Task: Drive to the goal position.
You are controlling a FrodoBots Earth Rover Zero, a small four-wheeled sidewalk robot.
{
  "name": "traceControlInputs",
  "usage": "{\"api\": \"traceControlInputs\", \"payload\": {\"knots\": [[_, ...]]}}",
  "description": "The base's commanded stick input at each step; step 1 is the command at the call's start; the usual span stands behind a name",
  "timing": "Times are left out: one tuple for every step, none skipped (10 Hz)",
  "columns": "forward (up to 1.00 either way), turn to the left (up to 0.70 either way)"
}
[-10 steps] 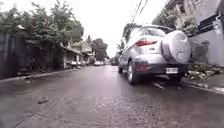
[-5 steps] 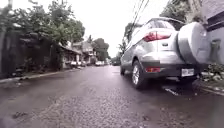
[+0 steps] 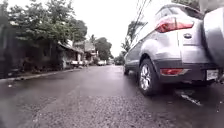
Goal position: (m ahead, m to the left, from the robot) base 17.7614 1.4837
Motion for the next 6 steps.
{"api": "traceControlInputs", "payload": {"knots": [[1.0,0.0],[1.0,0.0],[1.0,0.0],[1.0,0.0],[1.0,0.0],[1.0,0.0]]}}
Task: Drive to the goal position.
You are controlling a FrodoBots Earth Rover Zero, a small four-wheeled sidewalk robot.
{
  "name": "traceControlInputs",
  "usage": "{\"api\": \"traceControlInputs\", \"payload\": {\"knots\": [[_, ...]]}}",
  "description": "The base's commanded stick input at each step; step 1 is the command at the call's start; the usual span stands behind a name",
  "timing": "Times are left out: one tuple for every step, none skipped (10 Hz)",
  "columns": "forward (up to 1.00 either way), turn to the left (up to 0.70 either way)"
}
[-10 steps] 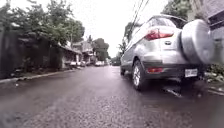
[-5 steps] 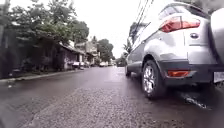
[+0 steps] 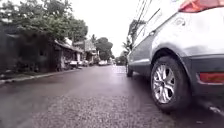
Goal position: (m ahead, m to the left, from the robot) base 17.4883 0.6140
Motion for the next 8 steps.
{"api": "traceControlInputs", "payload": {"knots": [[1.0,0.0],[1.0,0.0],[1.0,0.0],[1.0,0.0],[1.0,0.25],[1.0,0.27],[1.0,0.02],[1.0,0.0]]}}
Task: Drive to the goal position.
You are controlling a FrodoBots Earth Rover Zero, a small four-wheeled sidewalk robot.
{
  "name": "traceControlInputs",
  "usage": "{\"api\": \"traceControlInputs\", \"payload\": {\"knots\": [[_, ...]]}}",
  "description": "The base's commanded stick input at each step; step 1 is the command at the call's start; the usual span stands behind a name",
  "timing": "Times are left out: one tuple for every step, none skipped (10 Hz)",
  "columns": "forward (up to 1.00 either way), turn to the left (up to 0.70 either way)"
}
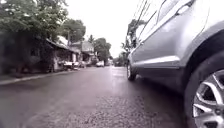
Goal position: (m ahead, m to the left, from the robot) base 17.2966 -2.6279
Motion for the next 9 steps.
{"api": "traceControlInputs", "payload": {"knots": [[1.0,0.21],[1.0,0.05],[1.0,0.0],[1.0,0.0],[1.0,0.0],[1.0,0.0],[1.0,0.0],[1.0,0.0],[1.0,0.0]]}}
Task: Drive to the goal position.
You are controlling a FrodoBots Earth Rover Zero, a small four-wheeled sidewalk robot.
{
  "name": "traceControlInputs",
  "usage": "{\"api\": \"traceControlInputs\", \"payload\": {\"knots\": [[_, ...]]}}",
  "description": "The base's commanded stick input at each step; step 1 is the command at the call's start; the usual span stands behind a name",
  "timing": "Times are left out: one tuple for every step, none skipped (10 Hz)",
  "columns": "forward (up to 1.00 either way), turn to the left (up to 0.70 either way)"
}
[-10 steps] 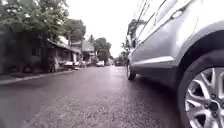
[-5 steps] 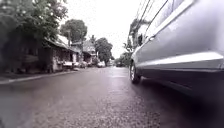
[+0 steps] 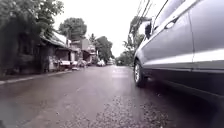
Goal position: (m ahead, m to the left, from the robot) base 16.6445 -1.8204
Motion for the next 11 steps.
{"api": "traceControlInputs", "payload": {"knots": [[1.0,0.0],[1.0,0.0],[1.0,0.0],[1.0,0.0],[1.0,0.0],[1.0,0.05],[1.0,0.27],[1.0,0.01],[1.0,0.19],[1.0,0.0],[1.0,0.0]]}}
